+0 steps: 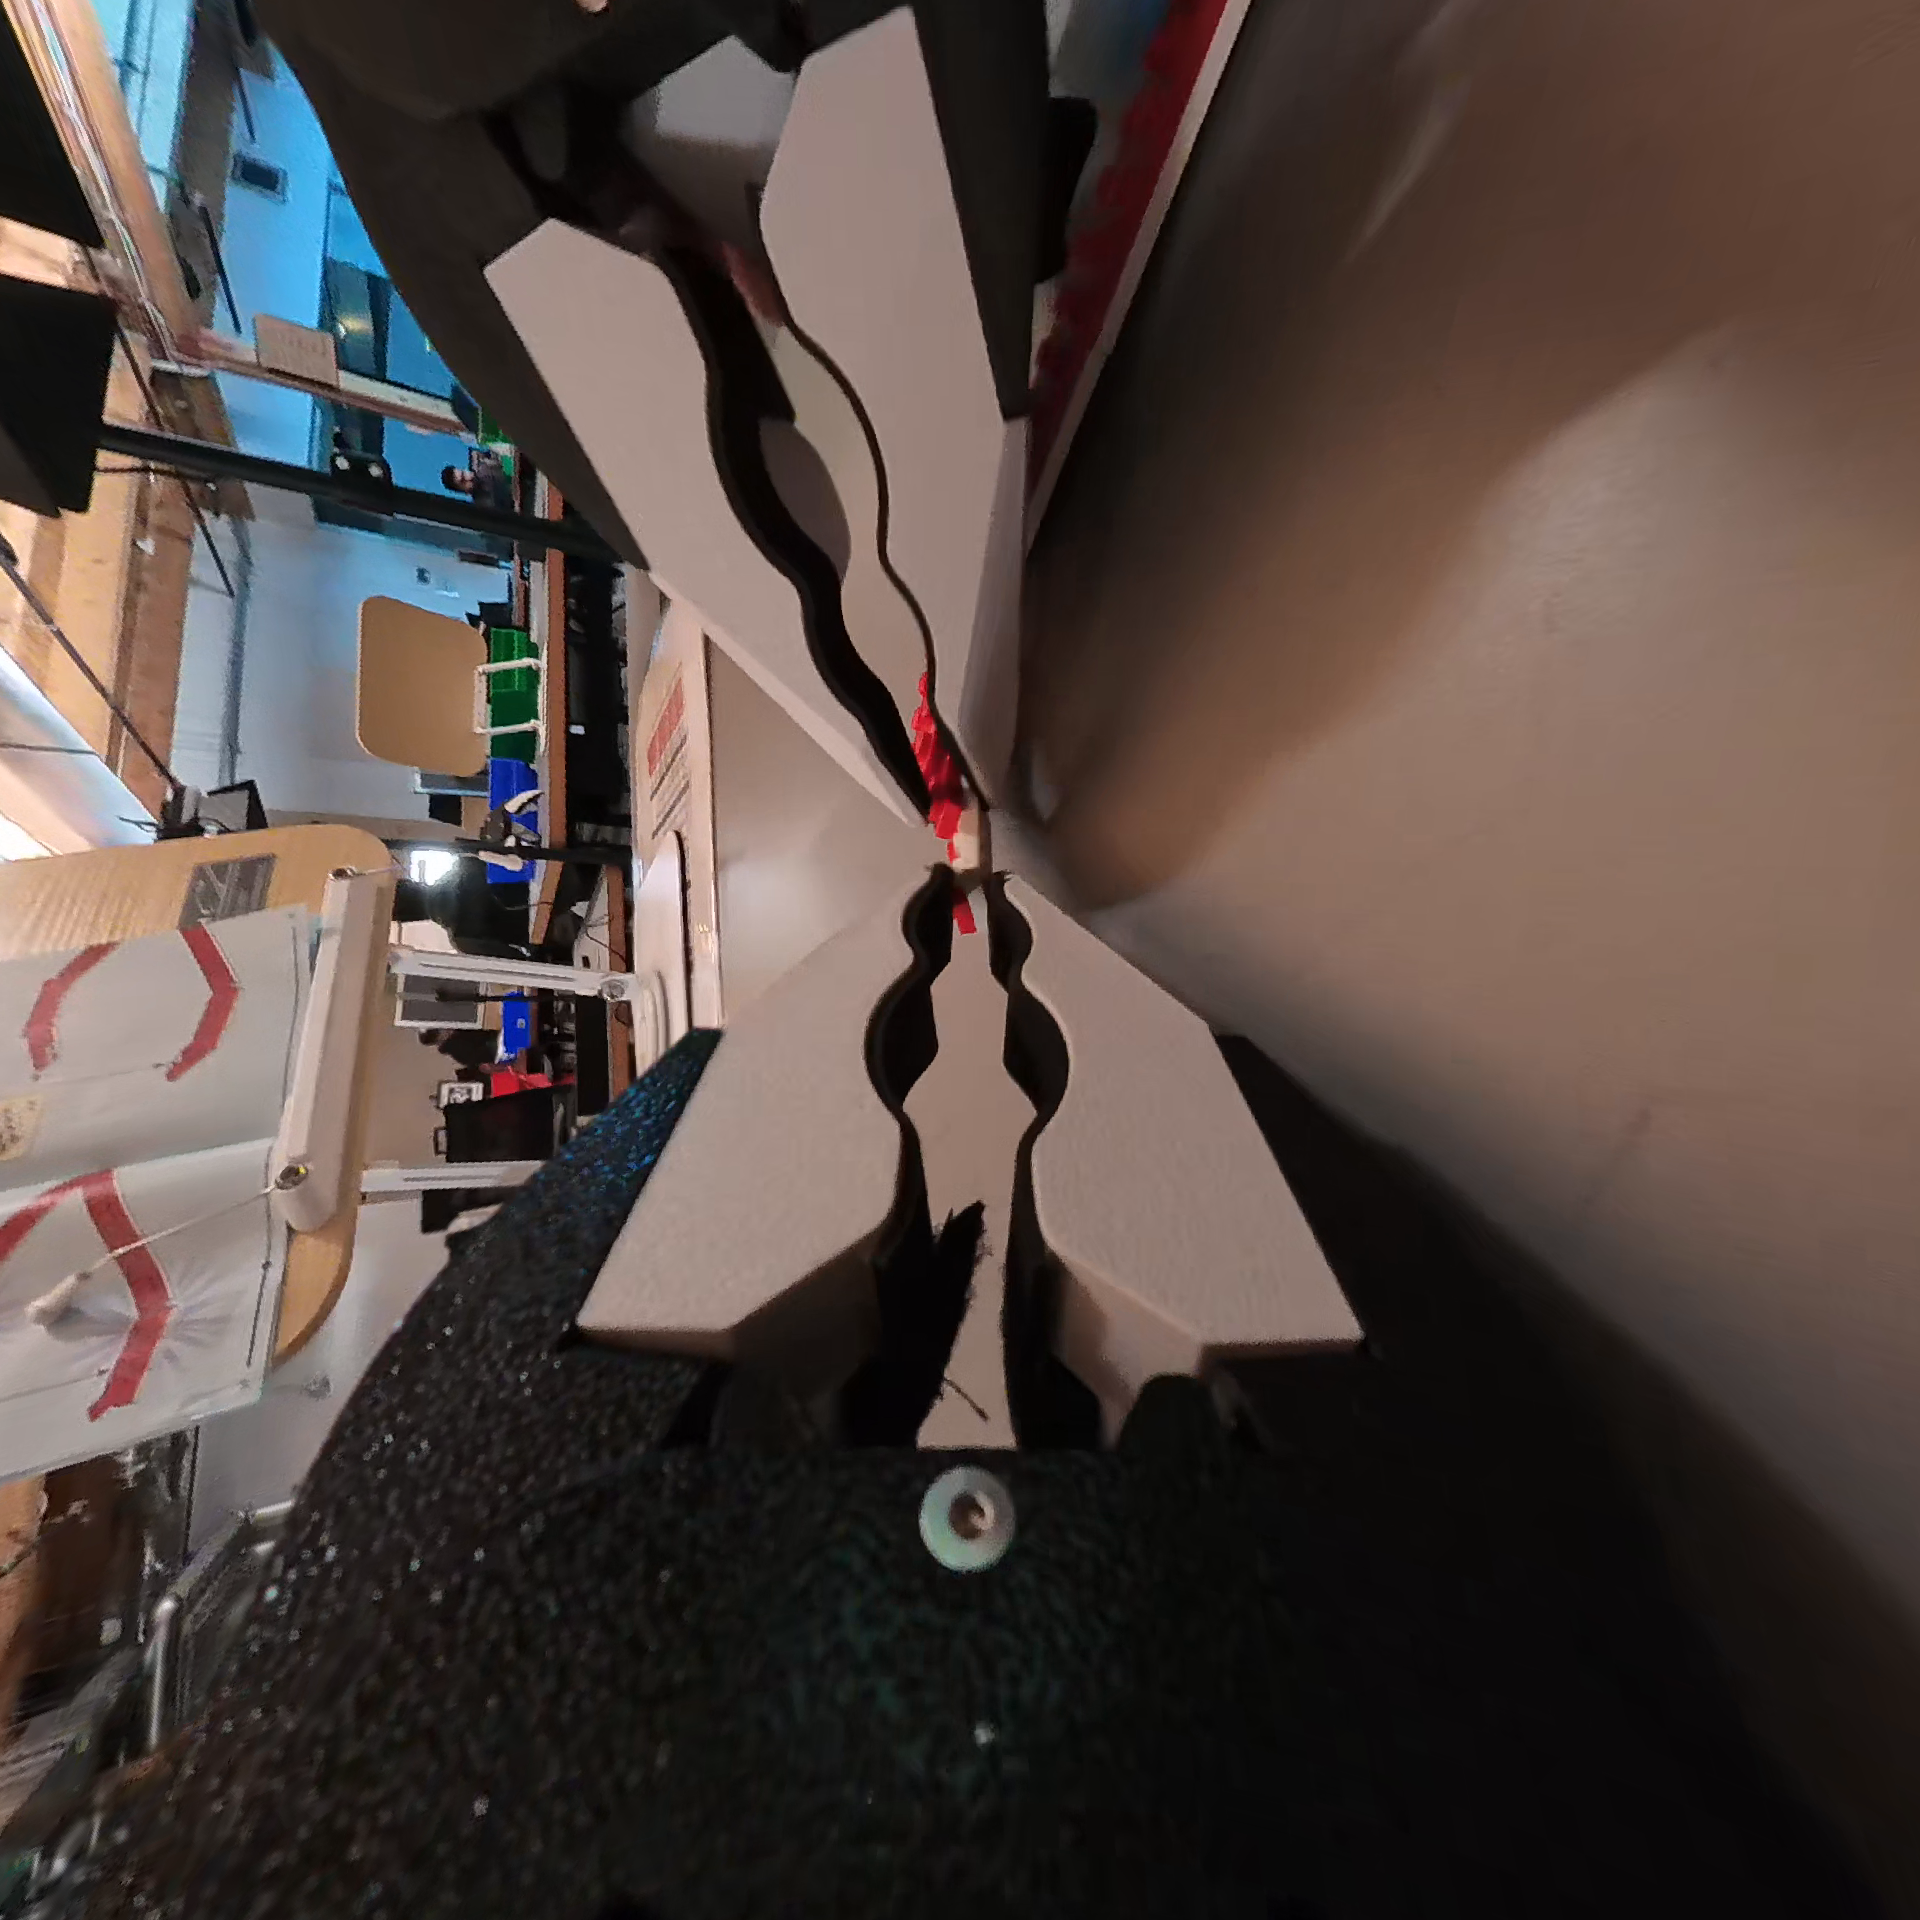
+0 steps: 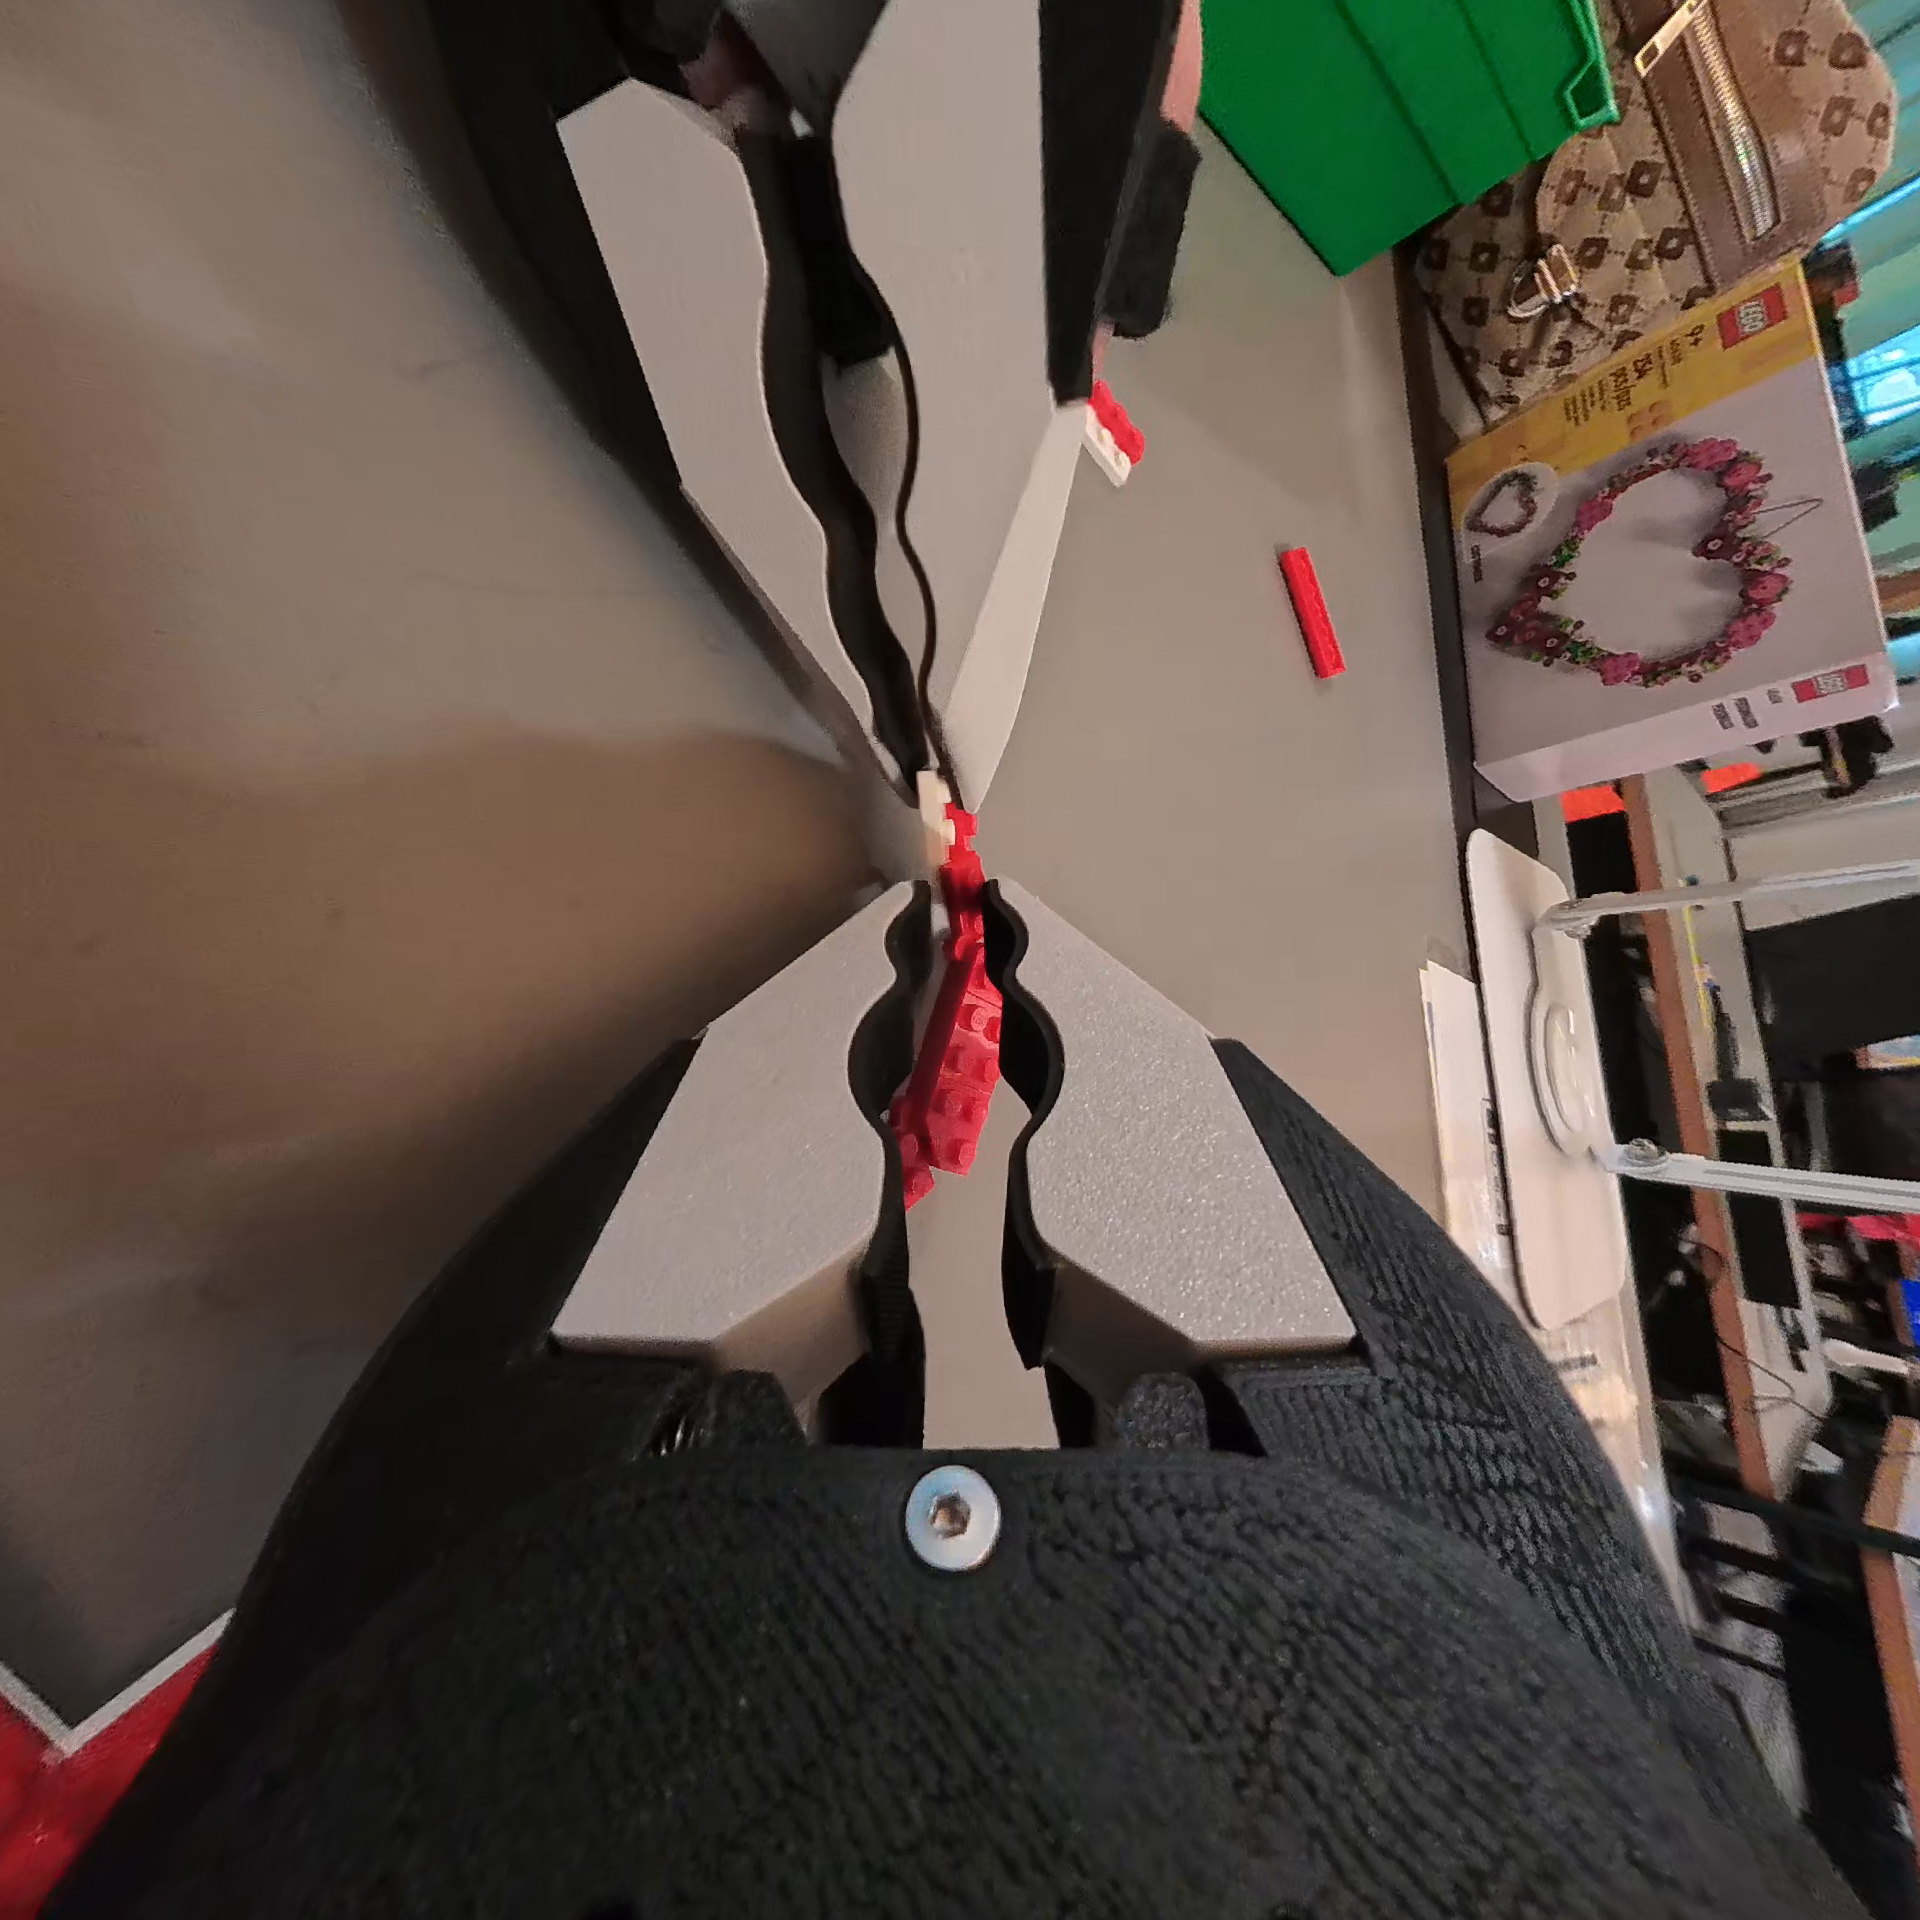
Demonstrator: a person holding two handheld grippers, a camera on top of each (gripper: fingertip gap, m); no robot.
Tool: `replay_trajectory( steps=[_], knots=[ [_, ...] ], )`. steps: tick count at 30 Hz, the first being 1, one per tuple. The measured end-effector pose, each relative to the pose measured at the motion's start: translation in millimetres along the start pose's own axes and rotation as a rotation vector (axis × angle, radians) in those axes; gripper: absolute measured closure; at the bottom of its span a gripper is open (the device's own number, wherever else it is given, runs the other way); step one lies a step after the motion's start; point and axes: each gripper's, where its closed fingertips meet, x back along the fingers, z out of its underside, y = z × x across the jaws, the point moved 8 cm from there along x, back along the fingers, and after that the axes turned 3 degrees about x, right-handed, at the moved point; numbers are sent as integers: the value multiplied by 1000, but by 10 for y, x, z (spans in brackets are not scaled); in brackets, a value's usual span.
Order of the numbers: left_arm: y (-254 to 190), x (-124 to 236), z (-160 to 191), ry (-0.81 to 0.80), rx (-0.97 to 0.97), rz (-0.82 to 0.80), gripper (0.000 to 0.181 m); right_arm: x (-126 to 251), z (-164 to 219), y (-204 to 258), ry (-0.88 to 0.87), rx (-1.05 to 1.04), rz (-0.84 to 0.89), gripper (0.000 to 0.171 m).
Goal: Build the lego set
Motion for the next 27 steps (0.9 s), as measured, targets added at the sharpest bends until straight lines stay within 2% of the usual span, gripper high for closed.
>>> replay_trajectory(
  steps=[8,18,27],
  knots=[
    [16,1,-16,-44,35,-22,177,17,7,-4,-10,-16,-13,162],
    [6,20,-37,-61,51,-60,178,31,10,-21,-46,-148,-18,163],
    [-10,58,-49,-118,68,-24,178,58,22,-22,-90,-187,-81,164]
  ],
)
